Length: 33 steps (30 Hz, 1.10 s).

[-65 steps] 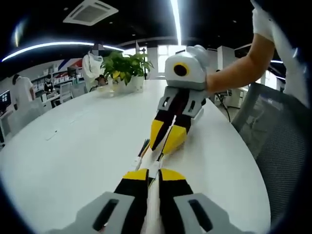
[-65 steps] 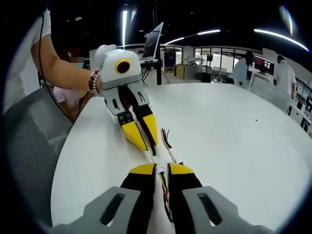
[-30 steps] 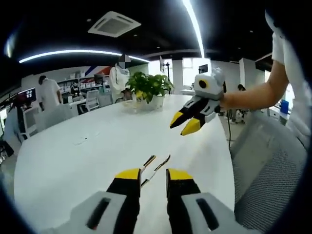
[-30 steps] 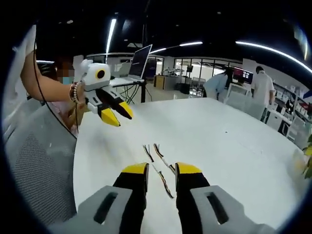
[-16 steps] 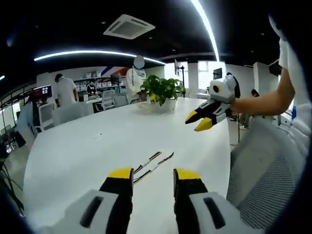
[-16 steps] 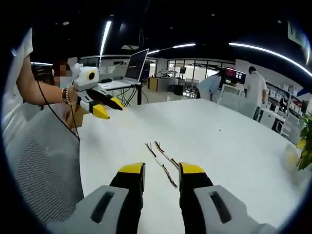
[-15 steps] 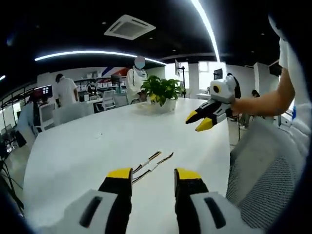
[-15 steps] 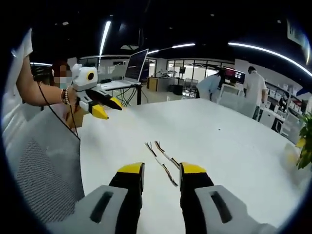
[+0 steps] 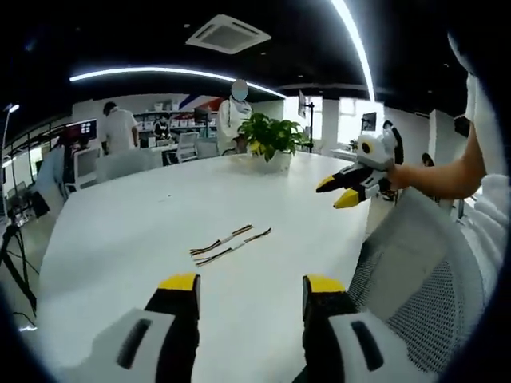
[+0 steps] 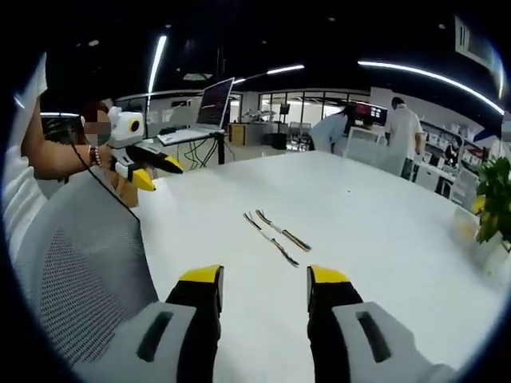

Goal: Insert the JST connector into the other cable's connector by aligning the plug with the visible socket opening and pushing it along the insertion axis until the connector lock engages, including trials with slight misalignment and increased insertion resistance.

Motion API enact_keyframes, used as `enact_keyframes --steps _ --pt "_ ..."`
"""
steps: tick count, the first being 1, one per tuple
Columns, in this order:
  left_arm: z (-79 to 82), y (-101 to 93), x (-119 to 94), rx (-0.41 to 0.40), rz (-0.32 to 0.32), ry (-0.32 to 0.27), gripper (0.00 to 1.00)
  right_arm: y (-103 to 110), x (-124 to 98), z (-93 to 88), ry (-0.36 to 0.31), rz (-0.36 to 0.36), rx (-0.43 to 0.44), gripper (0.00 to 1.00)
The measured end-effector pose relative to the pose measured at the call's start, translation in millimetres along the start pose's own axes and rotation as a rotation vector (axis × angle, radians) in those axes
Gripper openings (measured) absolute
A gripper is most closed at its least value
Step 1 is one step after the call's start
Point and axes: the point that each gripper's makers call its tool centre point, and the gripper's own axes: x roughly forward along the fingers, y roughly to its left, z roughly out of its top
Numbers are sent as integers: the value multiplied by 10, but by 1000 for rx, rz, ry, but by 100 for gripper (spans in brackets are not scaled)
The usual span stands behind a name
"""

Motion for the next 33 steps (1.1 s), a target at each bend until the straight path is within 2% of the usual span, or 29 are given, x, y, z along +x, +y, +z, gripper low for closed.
enact_keyframes --steps 4,7,14,15,16,17,19,20,22,25,30,33 --pt "-27 45 -174 -59 53 -19 55 77 -112 -103 12 -21 10 46" --pt "-112 39 -292 -80 88 -19 57 168 -179 -156 22 -18 -1 49" --pt "-241 -36 -392 -119 139 -29 65 122 -267 -211 40 -76 18 64" --pt "-227 -13 -396 -160 152 -45 63 115 -276 -223 45 -86 27 66" --pt "-184 10 -398 -203 154 -80 64 114 -284 -228 44 -90 38 66" --pt "-172 32 -403 -209 163 -94 65 113 -291 -237 47 -94 49 65" --pt "-204 41 -405 -218 170 -83 67 122 -300 -255 55 -97 51 64" --pt "-224 48 -411 -249 174 -88 67 125 -300 -273 65 -101 47 64" --pt "-196 79 -429 -329 182 -142 70 124 -291 -306 79 -100 61 66" --pt "-199 150 -472 -400 201 -191 77 154 -289 -333 75 -87 115 68" --pt "-251 97 -428 -419 164 -156 82 156 -304 -366 92 -94 119 68" --pt "-250 101 -442 -433 170 -166 82 181 -298 -335 81 -84 104 67"
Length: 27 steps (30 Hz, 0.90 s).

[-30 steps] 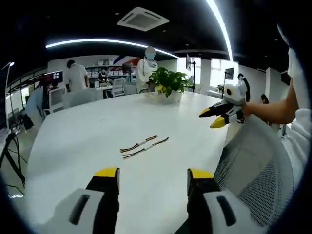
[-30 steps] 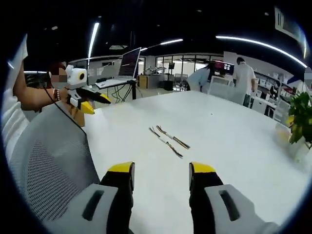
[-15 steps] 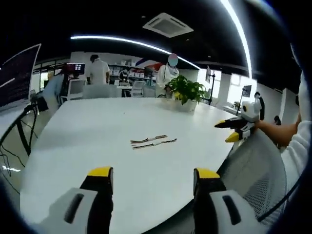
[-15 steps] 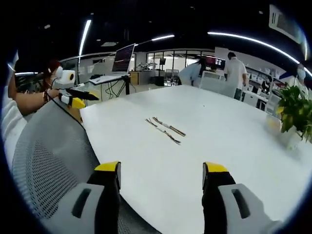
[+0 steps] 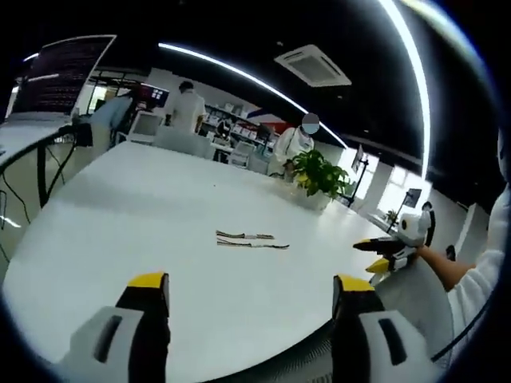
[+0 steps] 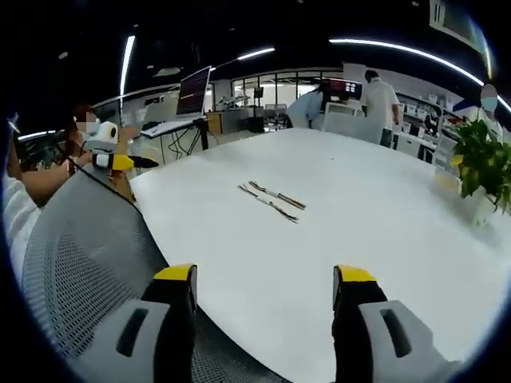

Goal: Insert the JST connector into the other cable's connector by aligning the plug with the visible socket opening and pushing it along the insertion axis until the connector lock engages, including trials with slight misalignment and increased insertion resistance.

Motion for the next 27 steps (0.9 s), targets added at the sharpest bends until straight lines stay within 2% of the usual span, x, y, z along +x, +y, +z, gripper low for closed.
enact_keyframes --steps 3,6,12,17,22,27 --pt "24 -28 -1 -80 -24 -31 83 32 11 9 -9 15 25 66" --pt "44 -16 -1 -74 -5 -43 84 8 2 20 -24 11 48 66" --pt "-21 -41 11 -65 10 1 84 15 8 10 -30 22 78 66" --pt "-57 -39 5 -92 18 12 83 29 6 -46 4 20 63 65" --pt "-119 -74 24 -68 2 59 84 6 -7 -41 -7 3 83 64" --pt "-127 -93 24 -81 -18 60 87 -3 -14 -45 -12 -1 104 66"
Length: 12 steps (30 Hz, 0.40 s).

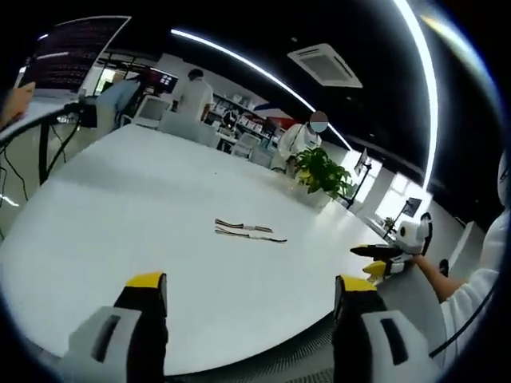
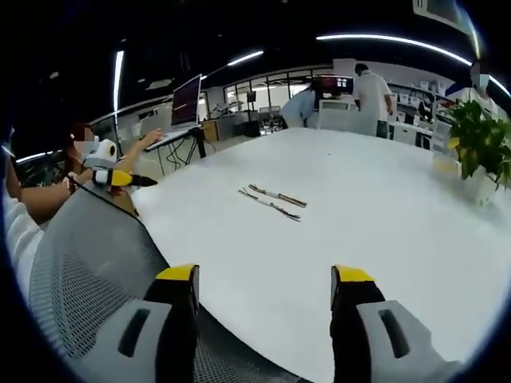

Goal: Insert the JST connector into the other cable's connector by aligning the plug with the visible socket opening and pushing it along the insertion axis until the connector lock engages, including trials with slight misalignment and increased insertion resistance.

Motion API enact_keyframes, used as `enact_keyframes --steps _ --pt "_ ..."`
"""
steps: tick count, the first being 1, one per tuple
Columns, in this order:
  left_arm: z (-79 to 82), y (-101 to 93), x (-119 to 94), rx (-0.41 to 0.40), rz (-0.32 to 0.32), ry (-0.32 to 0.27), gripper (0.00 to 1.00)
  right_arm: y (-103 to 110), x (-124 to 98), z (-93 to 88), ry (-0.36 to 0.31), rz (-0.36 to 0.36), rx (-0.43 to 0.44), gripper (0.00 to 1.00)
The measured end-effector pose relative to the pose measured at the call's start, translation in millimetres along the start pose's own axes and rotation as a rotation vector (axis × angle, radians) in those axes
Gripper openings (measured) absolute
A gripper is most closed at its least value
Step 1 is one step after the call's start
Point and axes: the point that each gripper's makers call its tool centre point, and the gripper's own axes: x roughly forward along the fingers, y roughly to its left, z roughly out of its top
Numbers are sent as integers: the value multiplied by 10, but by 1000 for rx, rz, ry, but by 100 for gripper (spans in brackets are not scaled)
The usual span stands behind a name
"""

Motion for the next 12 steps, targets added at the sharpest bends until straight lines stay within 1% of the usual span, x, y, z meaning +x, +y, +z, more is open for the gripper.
enact_keyframes --steps 2,5,7,12 --pt "3 -20 6 6 -14 1 87 -12 0 -9 2 -6 14 67" --pt "0 -23 7 21 -17 6 87 -55 -8 -24 -5 -20 67 68" --pt "-15 -42 15 13 -33 14 87 -72 -13 -33 -9 -27 98 69" --pt "-15 -59 21 -5 -49 9 87 -92 -15 -77 14 -42 102 70"
